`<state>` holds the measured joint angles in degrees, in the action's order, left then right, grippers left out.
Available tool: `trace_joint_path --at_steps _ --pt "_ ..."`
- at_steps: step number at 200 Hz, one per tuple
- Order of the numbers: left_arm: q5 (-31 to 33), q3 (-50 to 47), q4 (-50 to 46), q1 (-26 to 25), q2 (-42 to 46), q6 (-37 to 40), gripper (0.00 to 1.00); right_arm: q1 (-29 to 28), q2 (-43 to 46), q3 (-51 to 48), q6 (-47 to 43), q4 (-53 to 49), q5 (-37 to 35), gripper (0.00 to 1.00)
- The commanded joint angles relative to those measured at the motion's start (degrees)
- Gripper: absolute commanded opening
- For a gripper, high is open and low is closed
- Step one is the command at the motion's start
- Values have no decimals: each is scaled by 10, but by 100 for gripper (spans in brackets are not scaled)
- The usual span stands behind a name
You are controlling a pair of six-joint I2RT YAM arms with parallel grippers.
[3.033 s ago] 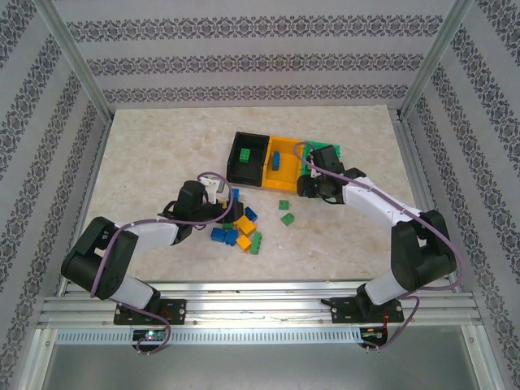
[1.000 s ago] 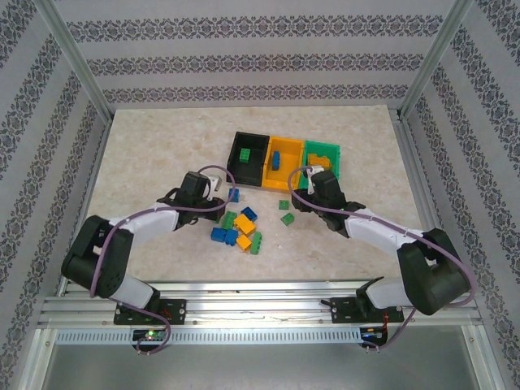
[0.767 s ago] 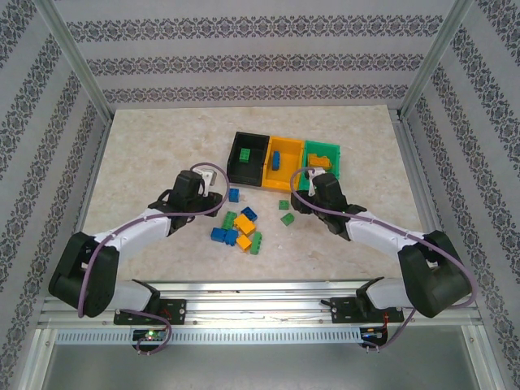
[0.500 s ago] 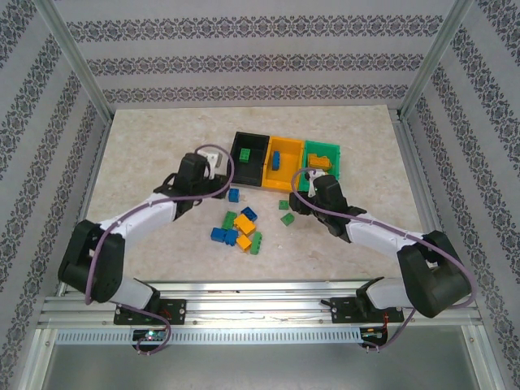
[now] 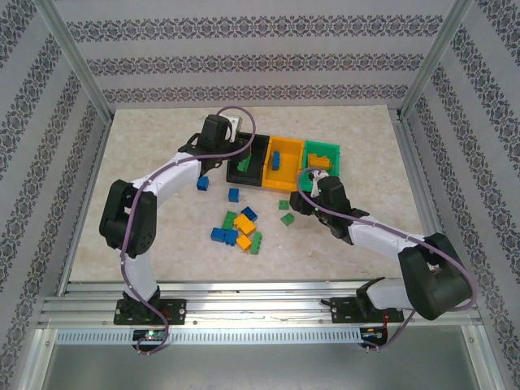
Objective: Sort the legos into containers by color
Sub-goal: Place the lego in the container, then pick up the lego from the center of the table.
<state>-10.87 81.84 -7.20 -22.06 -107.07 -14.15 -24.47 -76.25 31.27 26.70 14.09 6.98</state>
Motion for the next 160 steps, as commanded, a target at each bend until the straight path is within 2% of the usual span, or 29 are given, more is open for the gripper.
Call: trace_joint_path --at_steps 1,43,88,119,160 --pt "-8 11 -39 -2 7 4 51 7 16 -11 8 20 11 46" --pt "-28 -57 -23 -23 73 -14 53 13 17 -14 11 22 12 46" --pt "-22 -131 -7 -105 125 -1 53 22 12 -17 24 32 24 46" --pt "-27 -152 10 -161 113 -2 52 34 16 -27 34 42 30 46" --pt "-32 -147 15 -202 63 -2 52 49 25 -35 40 47 35 46"
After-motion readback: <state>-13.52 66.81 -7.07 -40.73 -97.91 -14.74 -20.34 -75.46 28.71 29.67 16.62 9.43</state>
